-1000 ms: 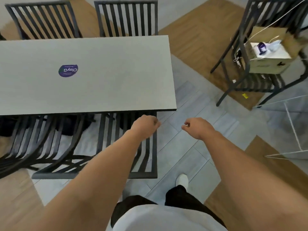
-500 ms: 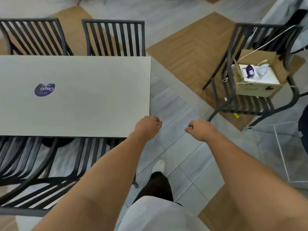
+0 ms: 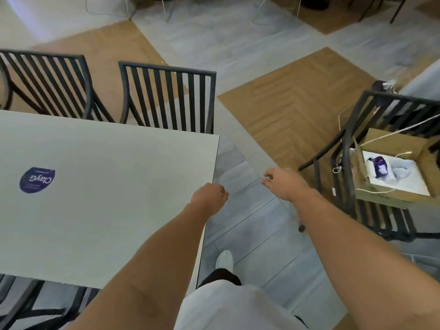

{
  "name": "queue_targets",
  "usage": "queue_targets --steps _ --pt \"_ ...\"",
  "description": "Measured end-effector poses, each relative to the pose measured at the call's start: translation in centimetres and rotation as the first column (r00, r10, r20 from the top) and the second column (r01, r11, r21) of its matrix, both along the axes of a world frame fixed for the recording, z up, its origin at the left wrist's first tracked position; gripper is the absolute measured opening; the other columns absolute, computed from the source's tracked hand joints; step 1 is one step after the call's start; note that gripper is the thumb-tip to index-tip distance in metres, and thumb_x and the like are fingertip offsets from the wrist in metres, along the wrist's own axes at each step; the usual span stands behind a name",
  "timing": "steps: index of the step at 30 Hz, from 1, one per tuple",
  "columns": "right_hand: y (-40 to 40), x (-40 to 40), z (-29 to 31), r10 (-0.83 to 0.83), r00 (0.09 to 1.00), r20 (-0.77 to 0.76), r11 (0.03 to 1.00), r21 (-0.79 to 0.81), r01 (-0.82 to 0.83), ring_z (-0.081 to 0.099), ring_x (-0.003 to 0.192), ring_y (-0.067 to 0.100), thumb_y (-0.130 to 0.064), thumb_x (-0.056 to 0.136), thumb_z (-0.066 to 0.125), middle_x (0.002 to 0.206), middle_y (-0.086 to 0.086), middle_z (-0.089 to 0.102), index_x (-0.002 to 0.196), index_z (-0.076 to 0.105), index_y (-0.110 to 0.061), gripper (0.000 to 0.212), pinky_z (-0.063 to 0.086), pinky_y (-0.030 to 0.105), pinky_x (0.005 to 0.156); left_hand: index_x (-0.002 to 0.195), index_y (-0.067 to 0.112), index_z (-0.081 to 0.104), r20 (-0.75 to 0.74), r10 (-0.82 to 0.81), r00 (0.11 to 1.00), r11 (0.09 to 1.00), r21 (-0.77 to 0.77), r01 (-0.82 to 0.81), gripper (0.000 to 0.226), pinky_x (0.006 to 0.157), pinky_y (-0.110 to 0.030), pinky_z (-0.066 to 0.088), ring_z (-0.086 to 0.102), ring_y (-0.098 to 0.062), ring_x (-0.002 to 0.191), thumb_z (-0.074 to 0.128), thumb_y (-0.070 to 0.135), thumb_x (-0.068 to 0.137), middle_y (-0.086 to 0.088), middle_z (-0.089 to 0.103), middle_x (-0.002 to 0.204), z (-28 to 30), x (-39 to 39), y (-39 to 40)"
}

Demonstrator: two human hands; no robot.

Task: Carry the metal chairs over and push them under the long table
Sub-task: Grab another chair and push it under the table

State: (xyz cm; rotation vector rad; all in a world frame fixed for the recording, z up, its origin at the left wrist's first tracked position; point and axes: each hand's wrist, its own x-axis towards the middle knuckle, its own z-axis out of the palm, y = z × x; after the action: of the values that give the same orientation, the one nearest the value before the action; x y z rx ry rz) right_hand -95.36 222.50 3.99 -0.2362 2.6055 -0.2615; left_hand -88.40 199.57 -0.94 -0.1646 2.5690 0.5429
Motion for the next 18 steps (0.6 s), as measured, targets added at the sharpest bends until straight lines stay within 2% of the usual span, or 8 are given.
queue_targets --steps 5,9,11,14,18 --pt "0.1 -8.4 -0.1 0.04 0.999 0.009 0.999 0.0 -0.04 0.055 0.123 0.027 -0.046 0.103 0.049 0.134 0.006 0.064 0.14 0.057 -0.017 0.047 0.045 0.035 0.097 0.123 0.015 0.07 -0.01 0.01 1.0 0.999 -0.04 -0.011 0.04 0.09 -0.037 0.053 0.064 -0.031 0.103 0.041 0.038 0.106 -0.011 0.068 0.117 1.1 -8.6 -0.8" --pt "0.7 -14.0 -1.2 0.077 0.995 0.062 0.997 0.002 -0.077 0.055 0.123 0.026 -0.044 0.104 0.049 0.134 0.007 0.063 0.14 0.056 -0.015 0.047 0.045 0.034 0.096 0.11 0.01 0.069 -0.046 0.061 0.997 0.998 -0.023 -0.062 0.039 0.081 -0.036 0.052 0.062 -0.029 0.09 0.041 0.036 0.106 -0.012 0.069 0.106 1.5 -15.1 -1.0" --pt "1.1 -17.2 -2.2 0.111 0.99 0.085 0.994 0.014 -0.113 0.054 0.124 0.026 -0.044 0.104 0.05 0.136 0.006 0.063 0.14 0.056 -0.015 0.047 0.045 0.034 0.097 0.106 0.009 0.069 -0.063 0.093 0.994 0.995 -0.019 -0.094 0.039 0.083 -0.038 0.054 0.063 -0.03 0.09 0.041 0.036 0.105 -0.012 0.069 0.103 1.3 -18.3 -0.8" --pt "1.6 -22.8 -3.2 0.155 0.98 0.123 0.987 0.014 -0.157 0.054 0.126 0.026 -0.041 0.104 0.05 0.137 0.008 0.061 0.14 0.056 -0.013 0.046 0.043 0.032 0.097 0.116 0.01 0.07 -0.075 0.133 0.988 0.991 0.002 -0.133 0.04 0.089 -0.042 0.055 0.065 -0.03 0.096 0.041 0.037 0.107 -0.011 0.07 0.11 1.2 -23.5 -0.3" --pt "2.3 -31.2 -4.4 0.248 0.961 0.119 0.967 0.025 -0.253 0.054 0.125 0.027 -0.042 0.104 0.05 0.134 0.009 0.063 0.137 0.059 -0.012 0.045 0.044 0.033 0.096 0.125 0.014 0.068 -0.093 0.196 0.976 0.98 -0.027 -0.2 0.041 0.086 -0.039 0.053 0.065 -0.029 0.098 0.04 0.039 0.108 -0.011 0.07 0.113 0.8 -29.9 0.7"
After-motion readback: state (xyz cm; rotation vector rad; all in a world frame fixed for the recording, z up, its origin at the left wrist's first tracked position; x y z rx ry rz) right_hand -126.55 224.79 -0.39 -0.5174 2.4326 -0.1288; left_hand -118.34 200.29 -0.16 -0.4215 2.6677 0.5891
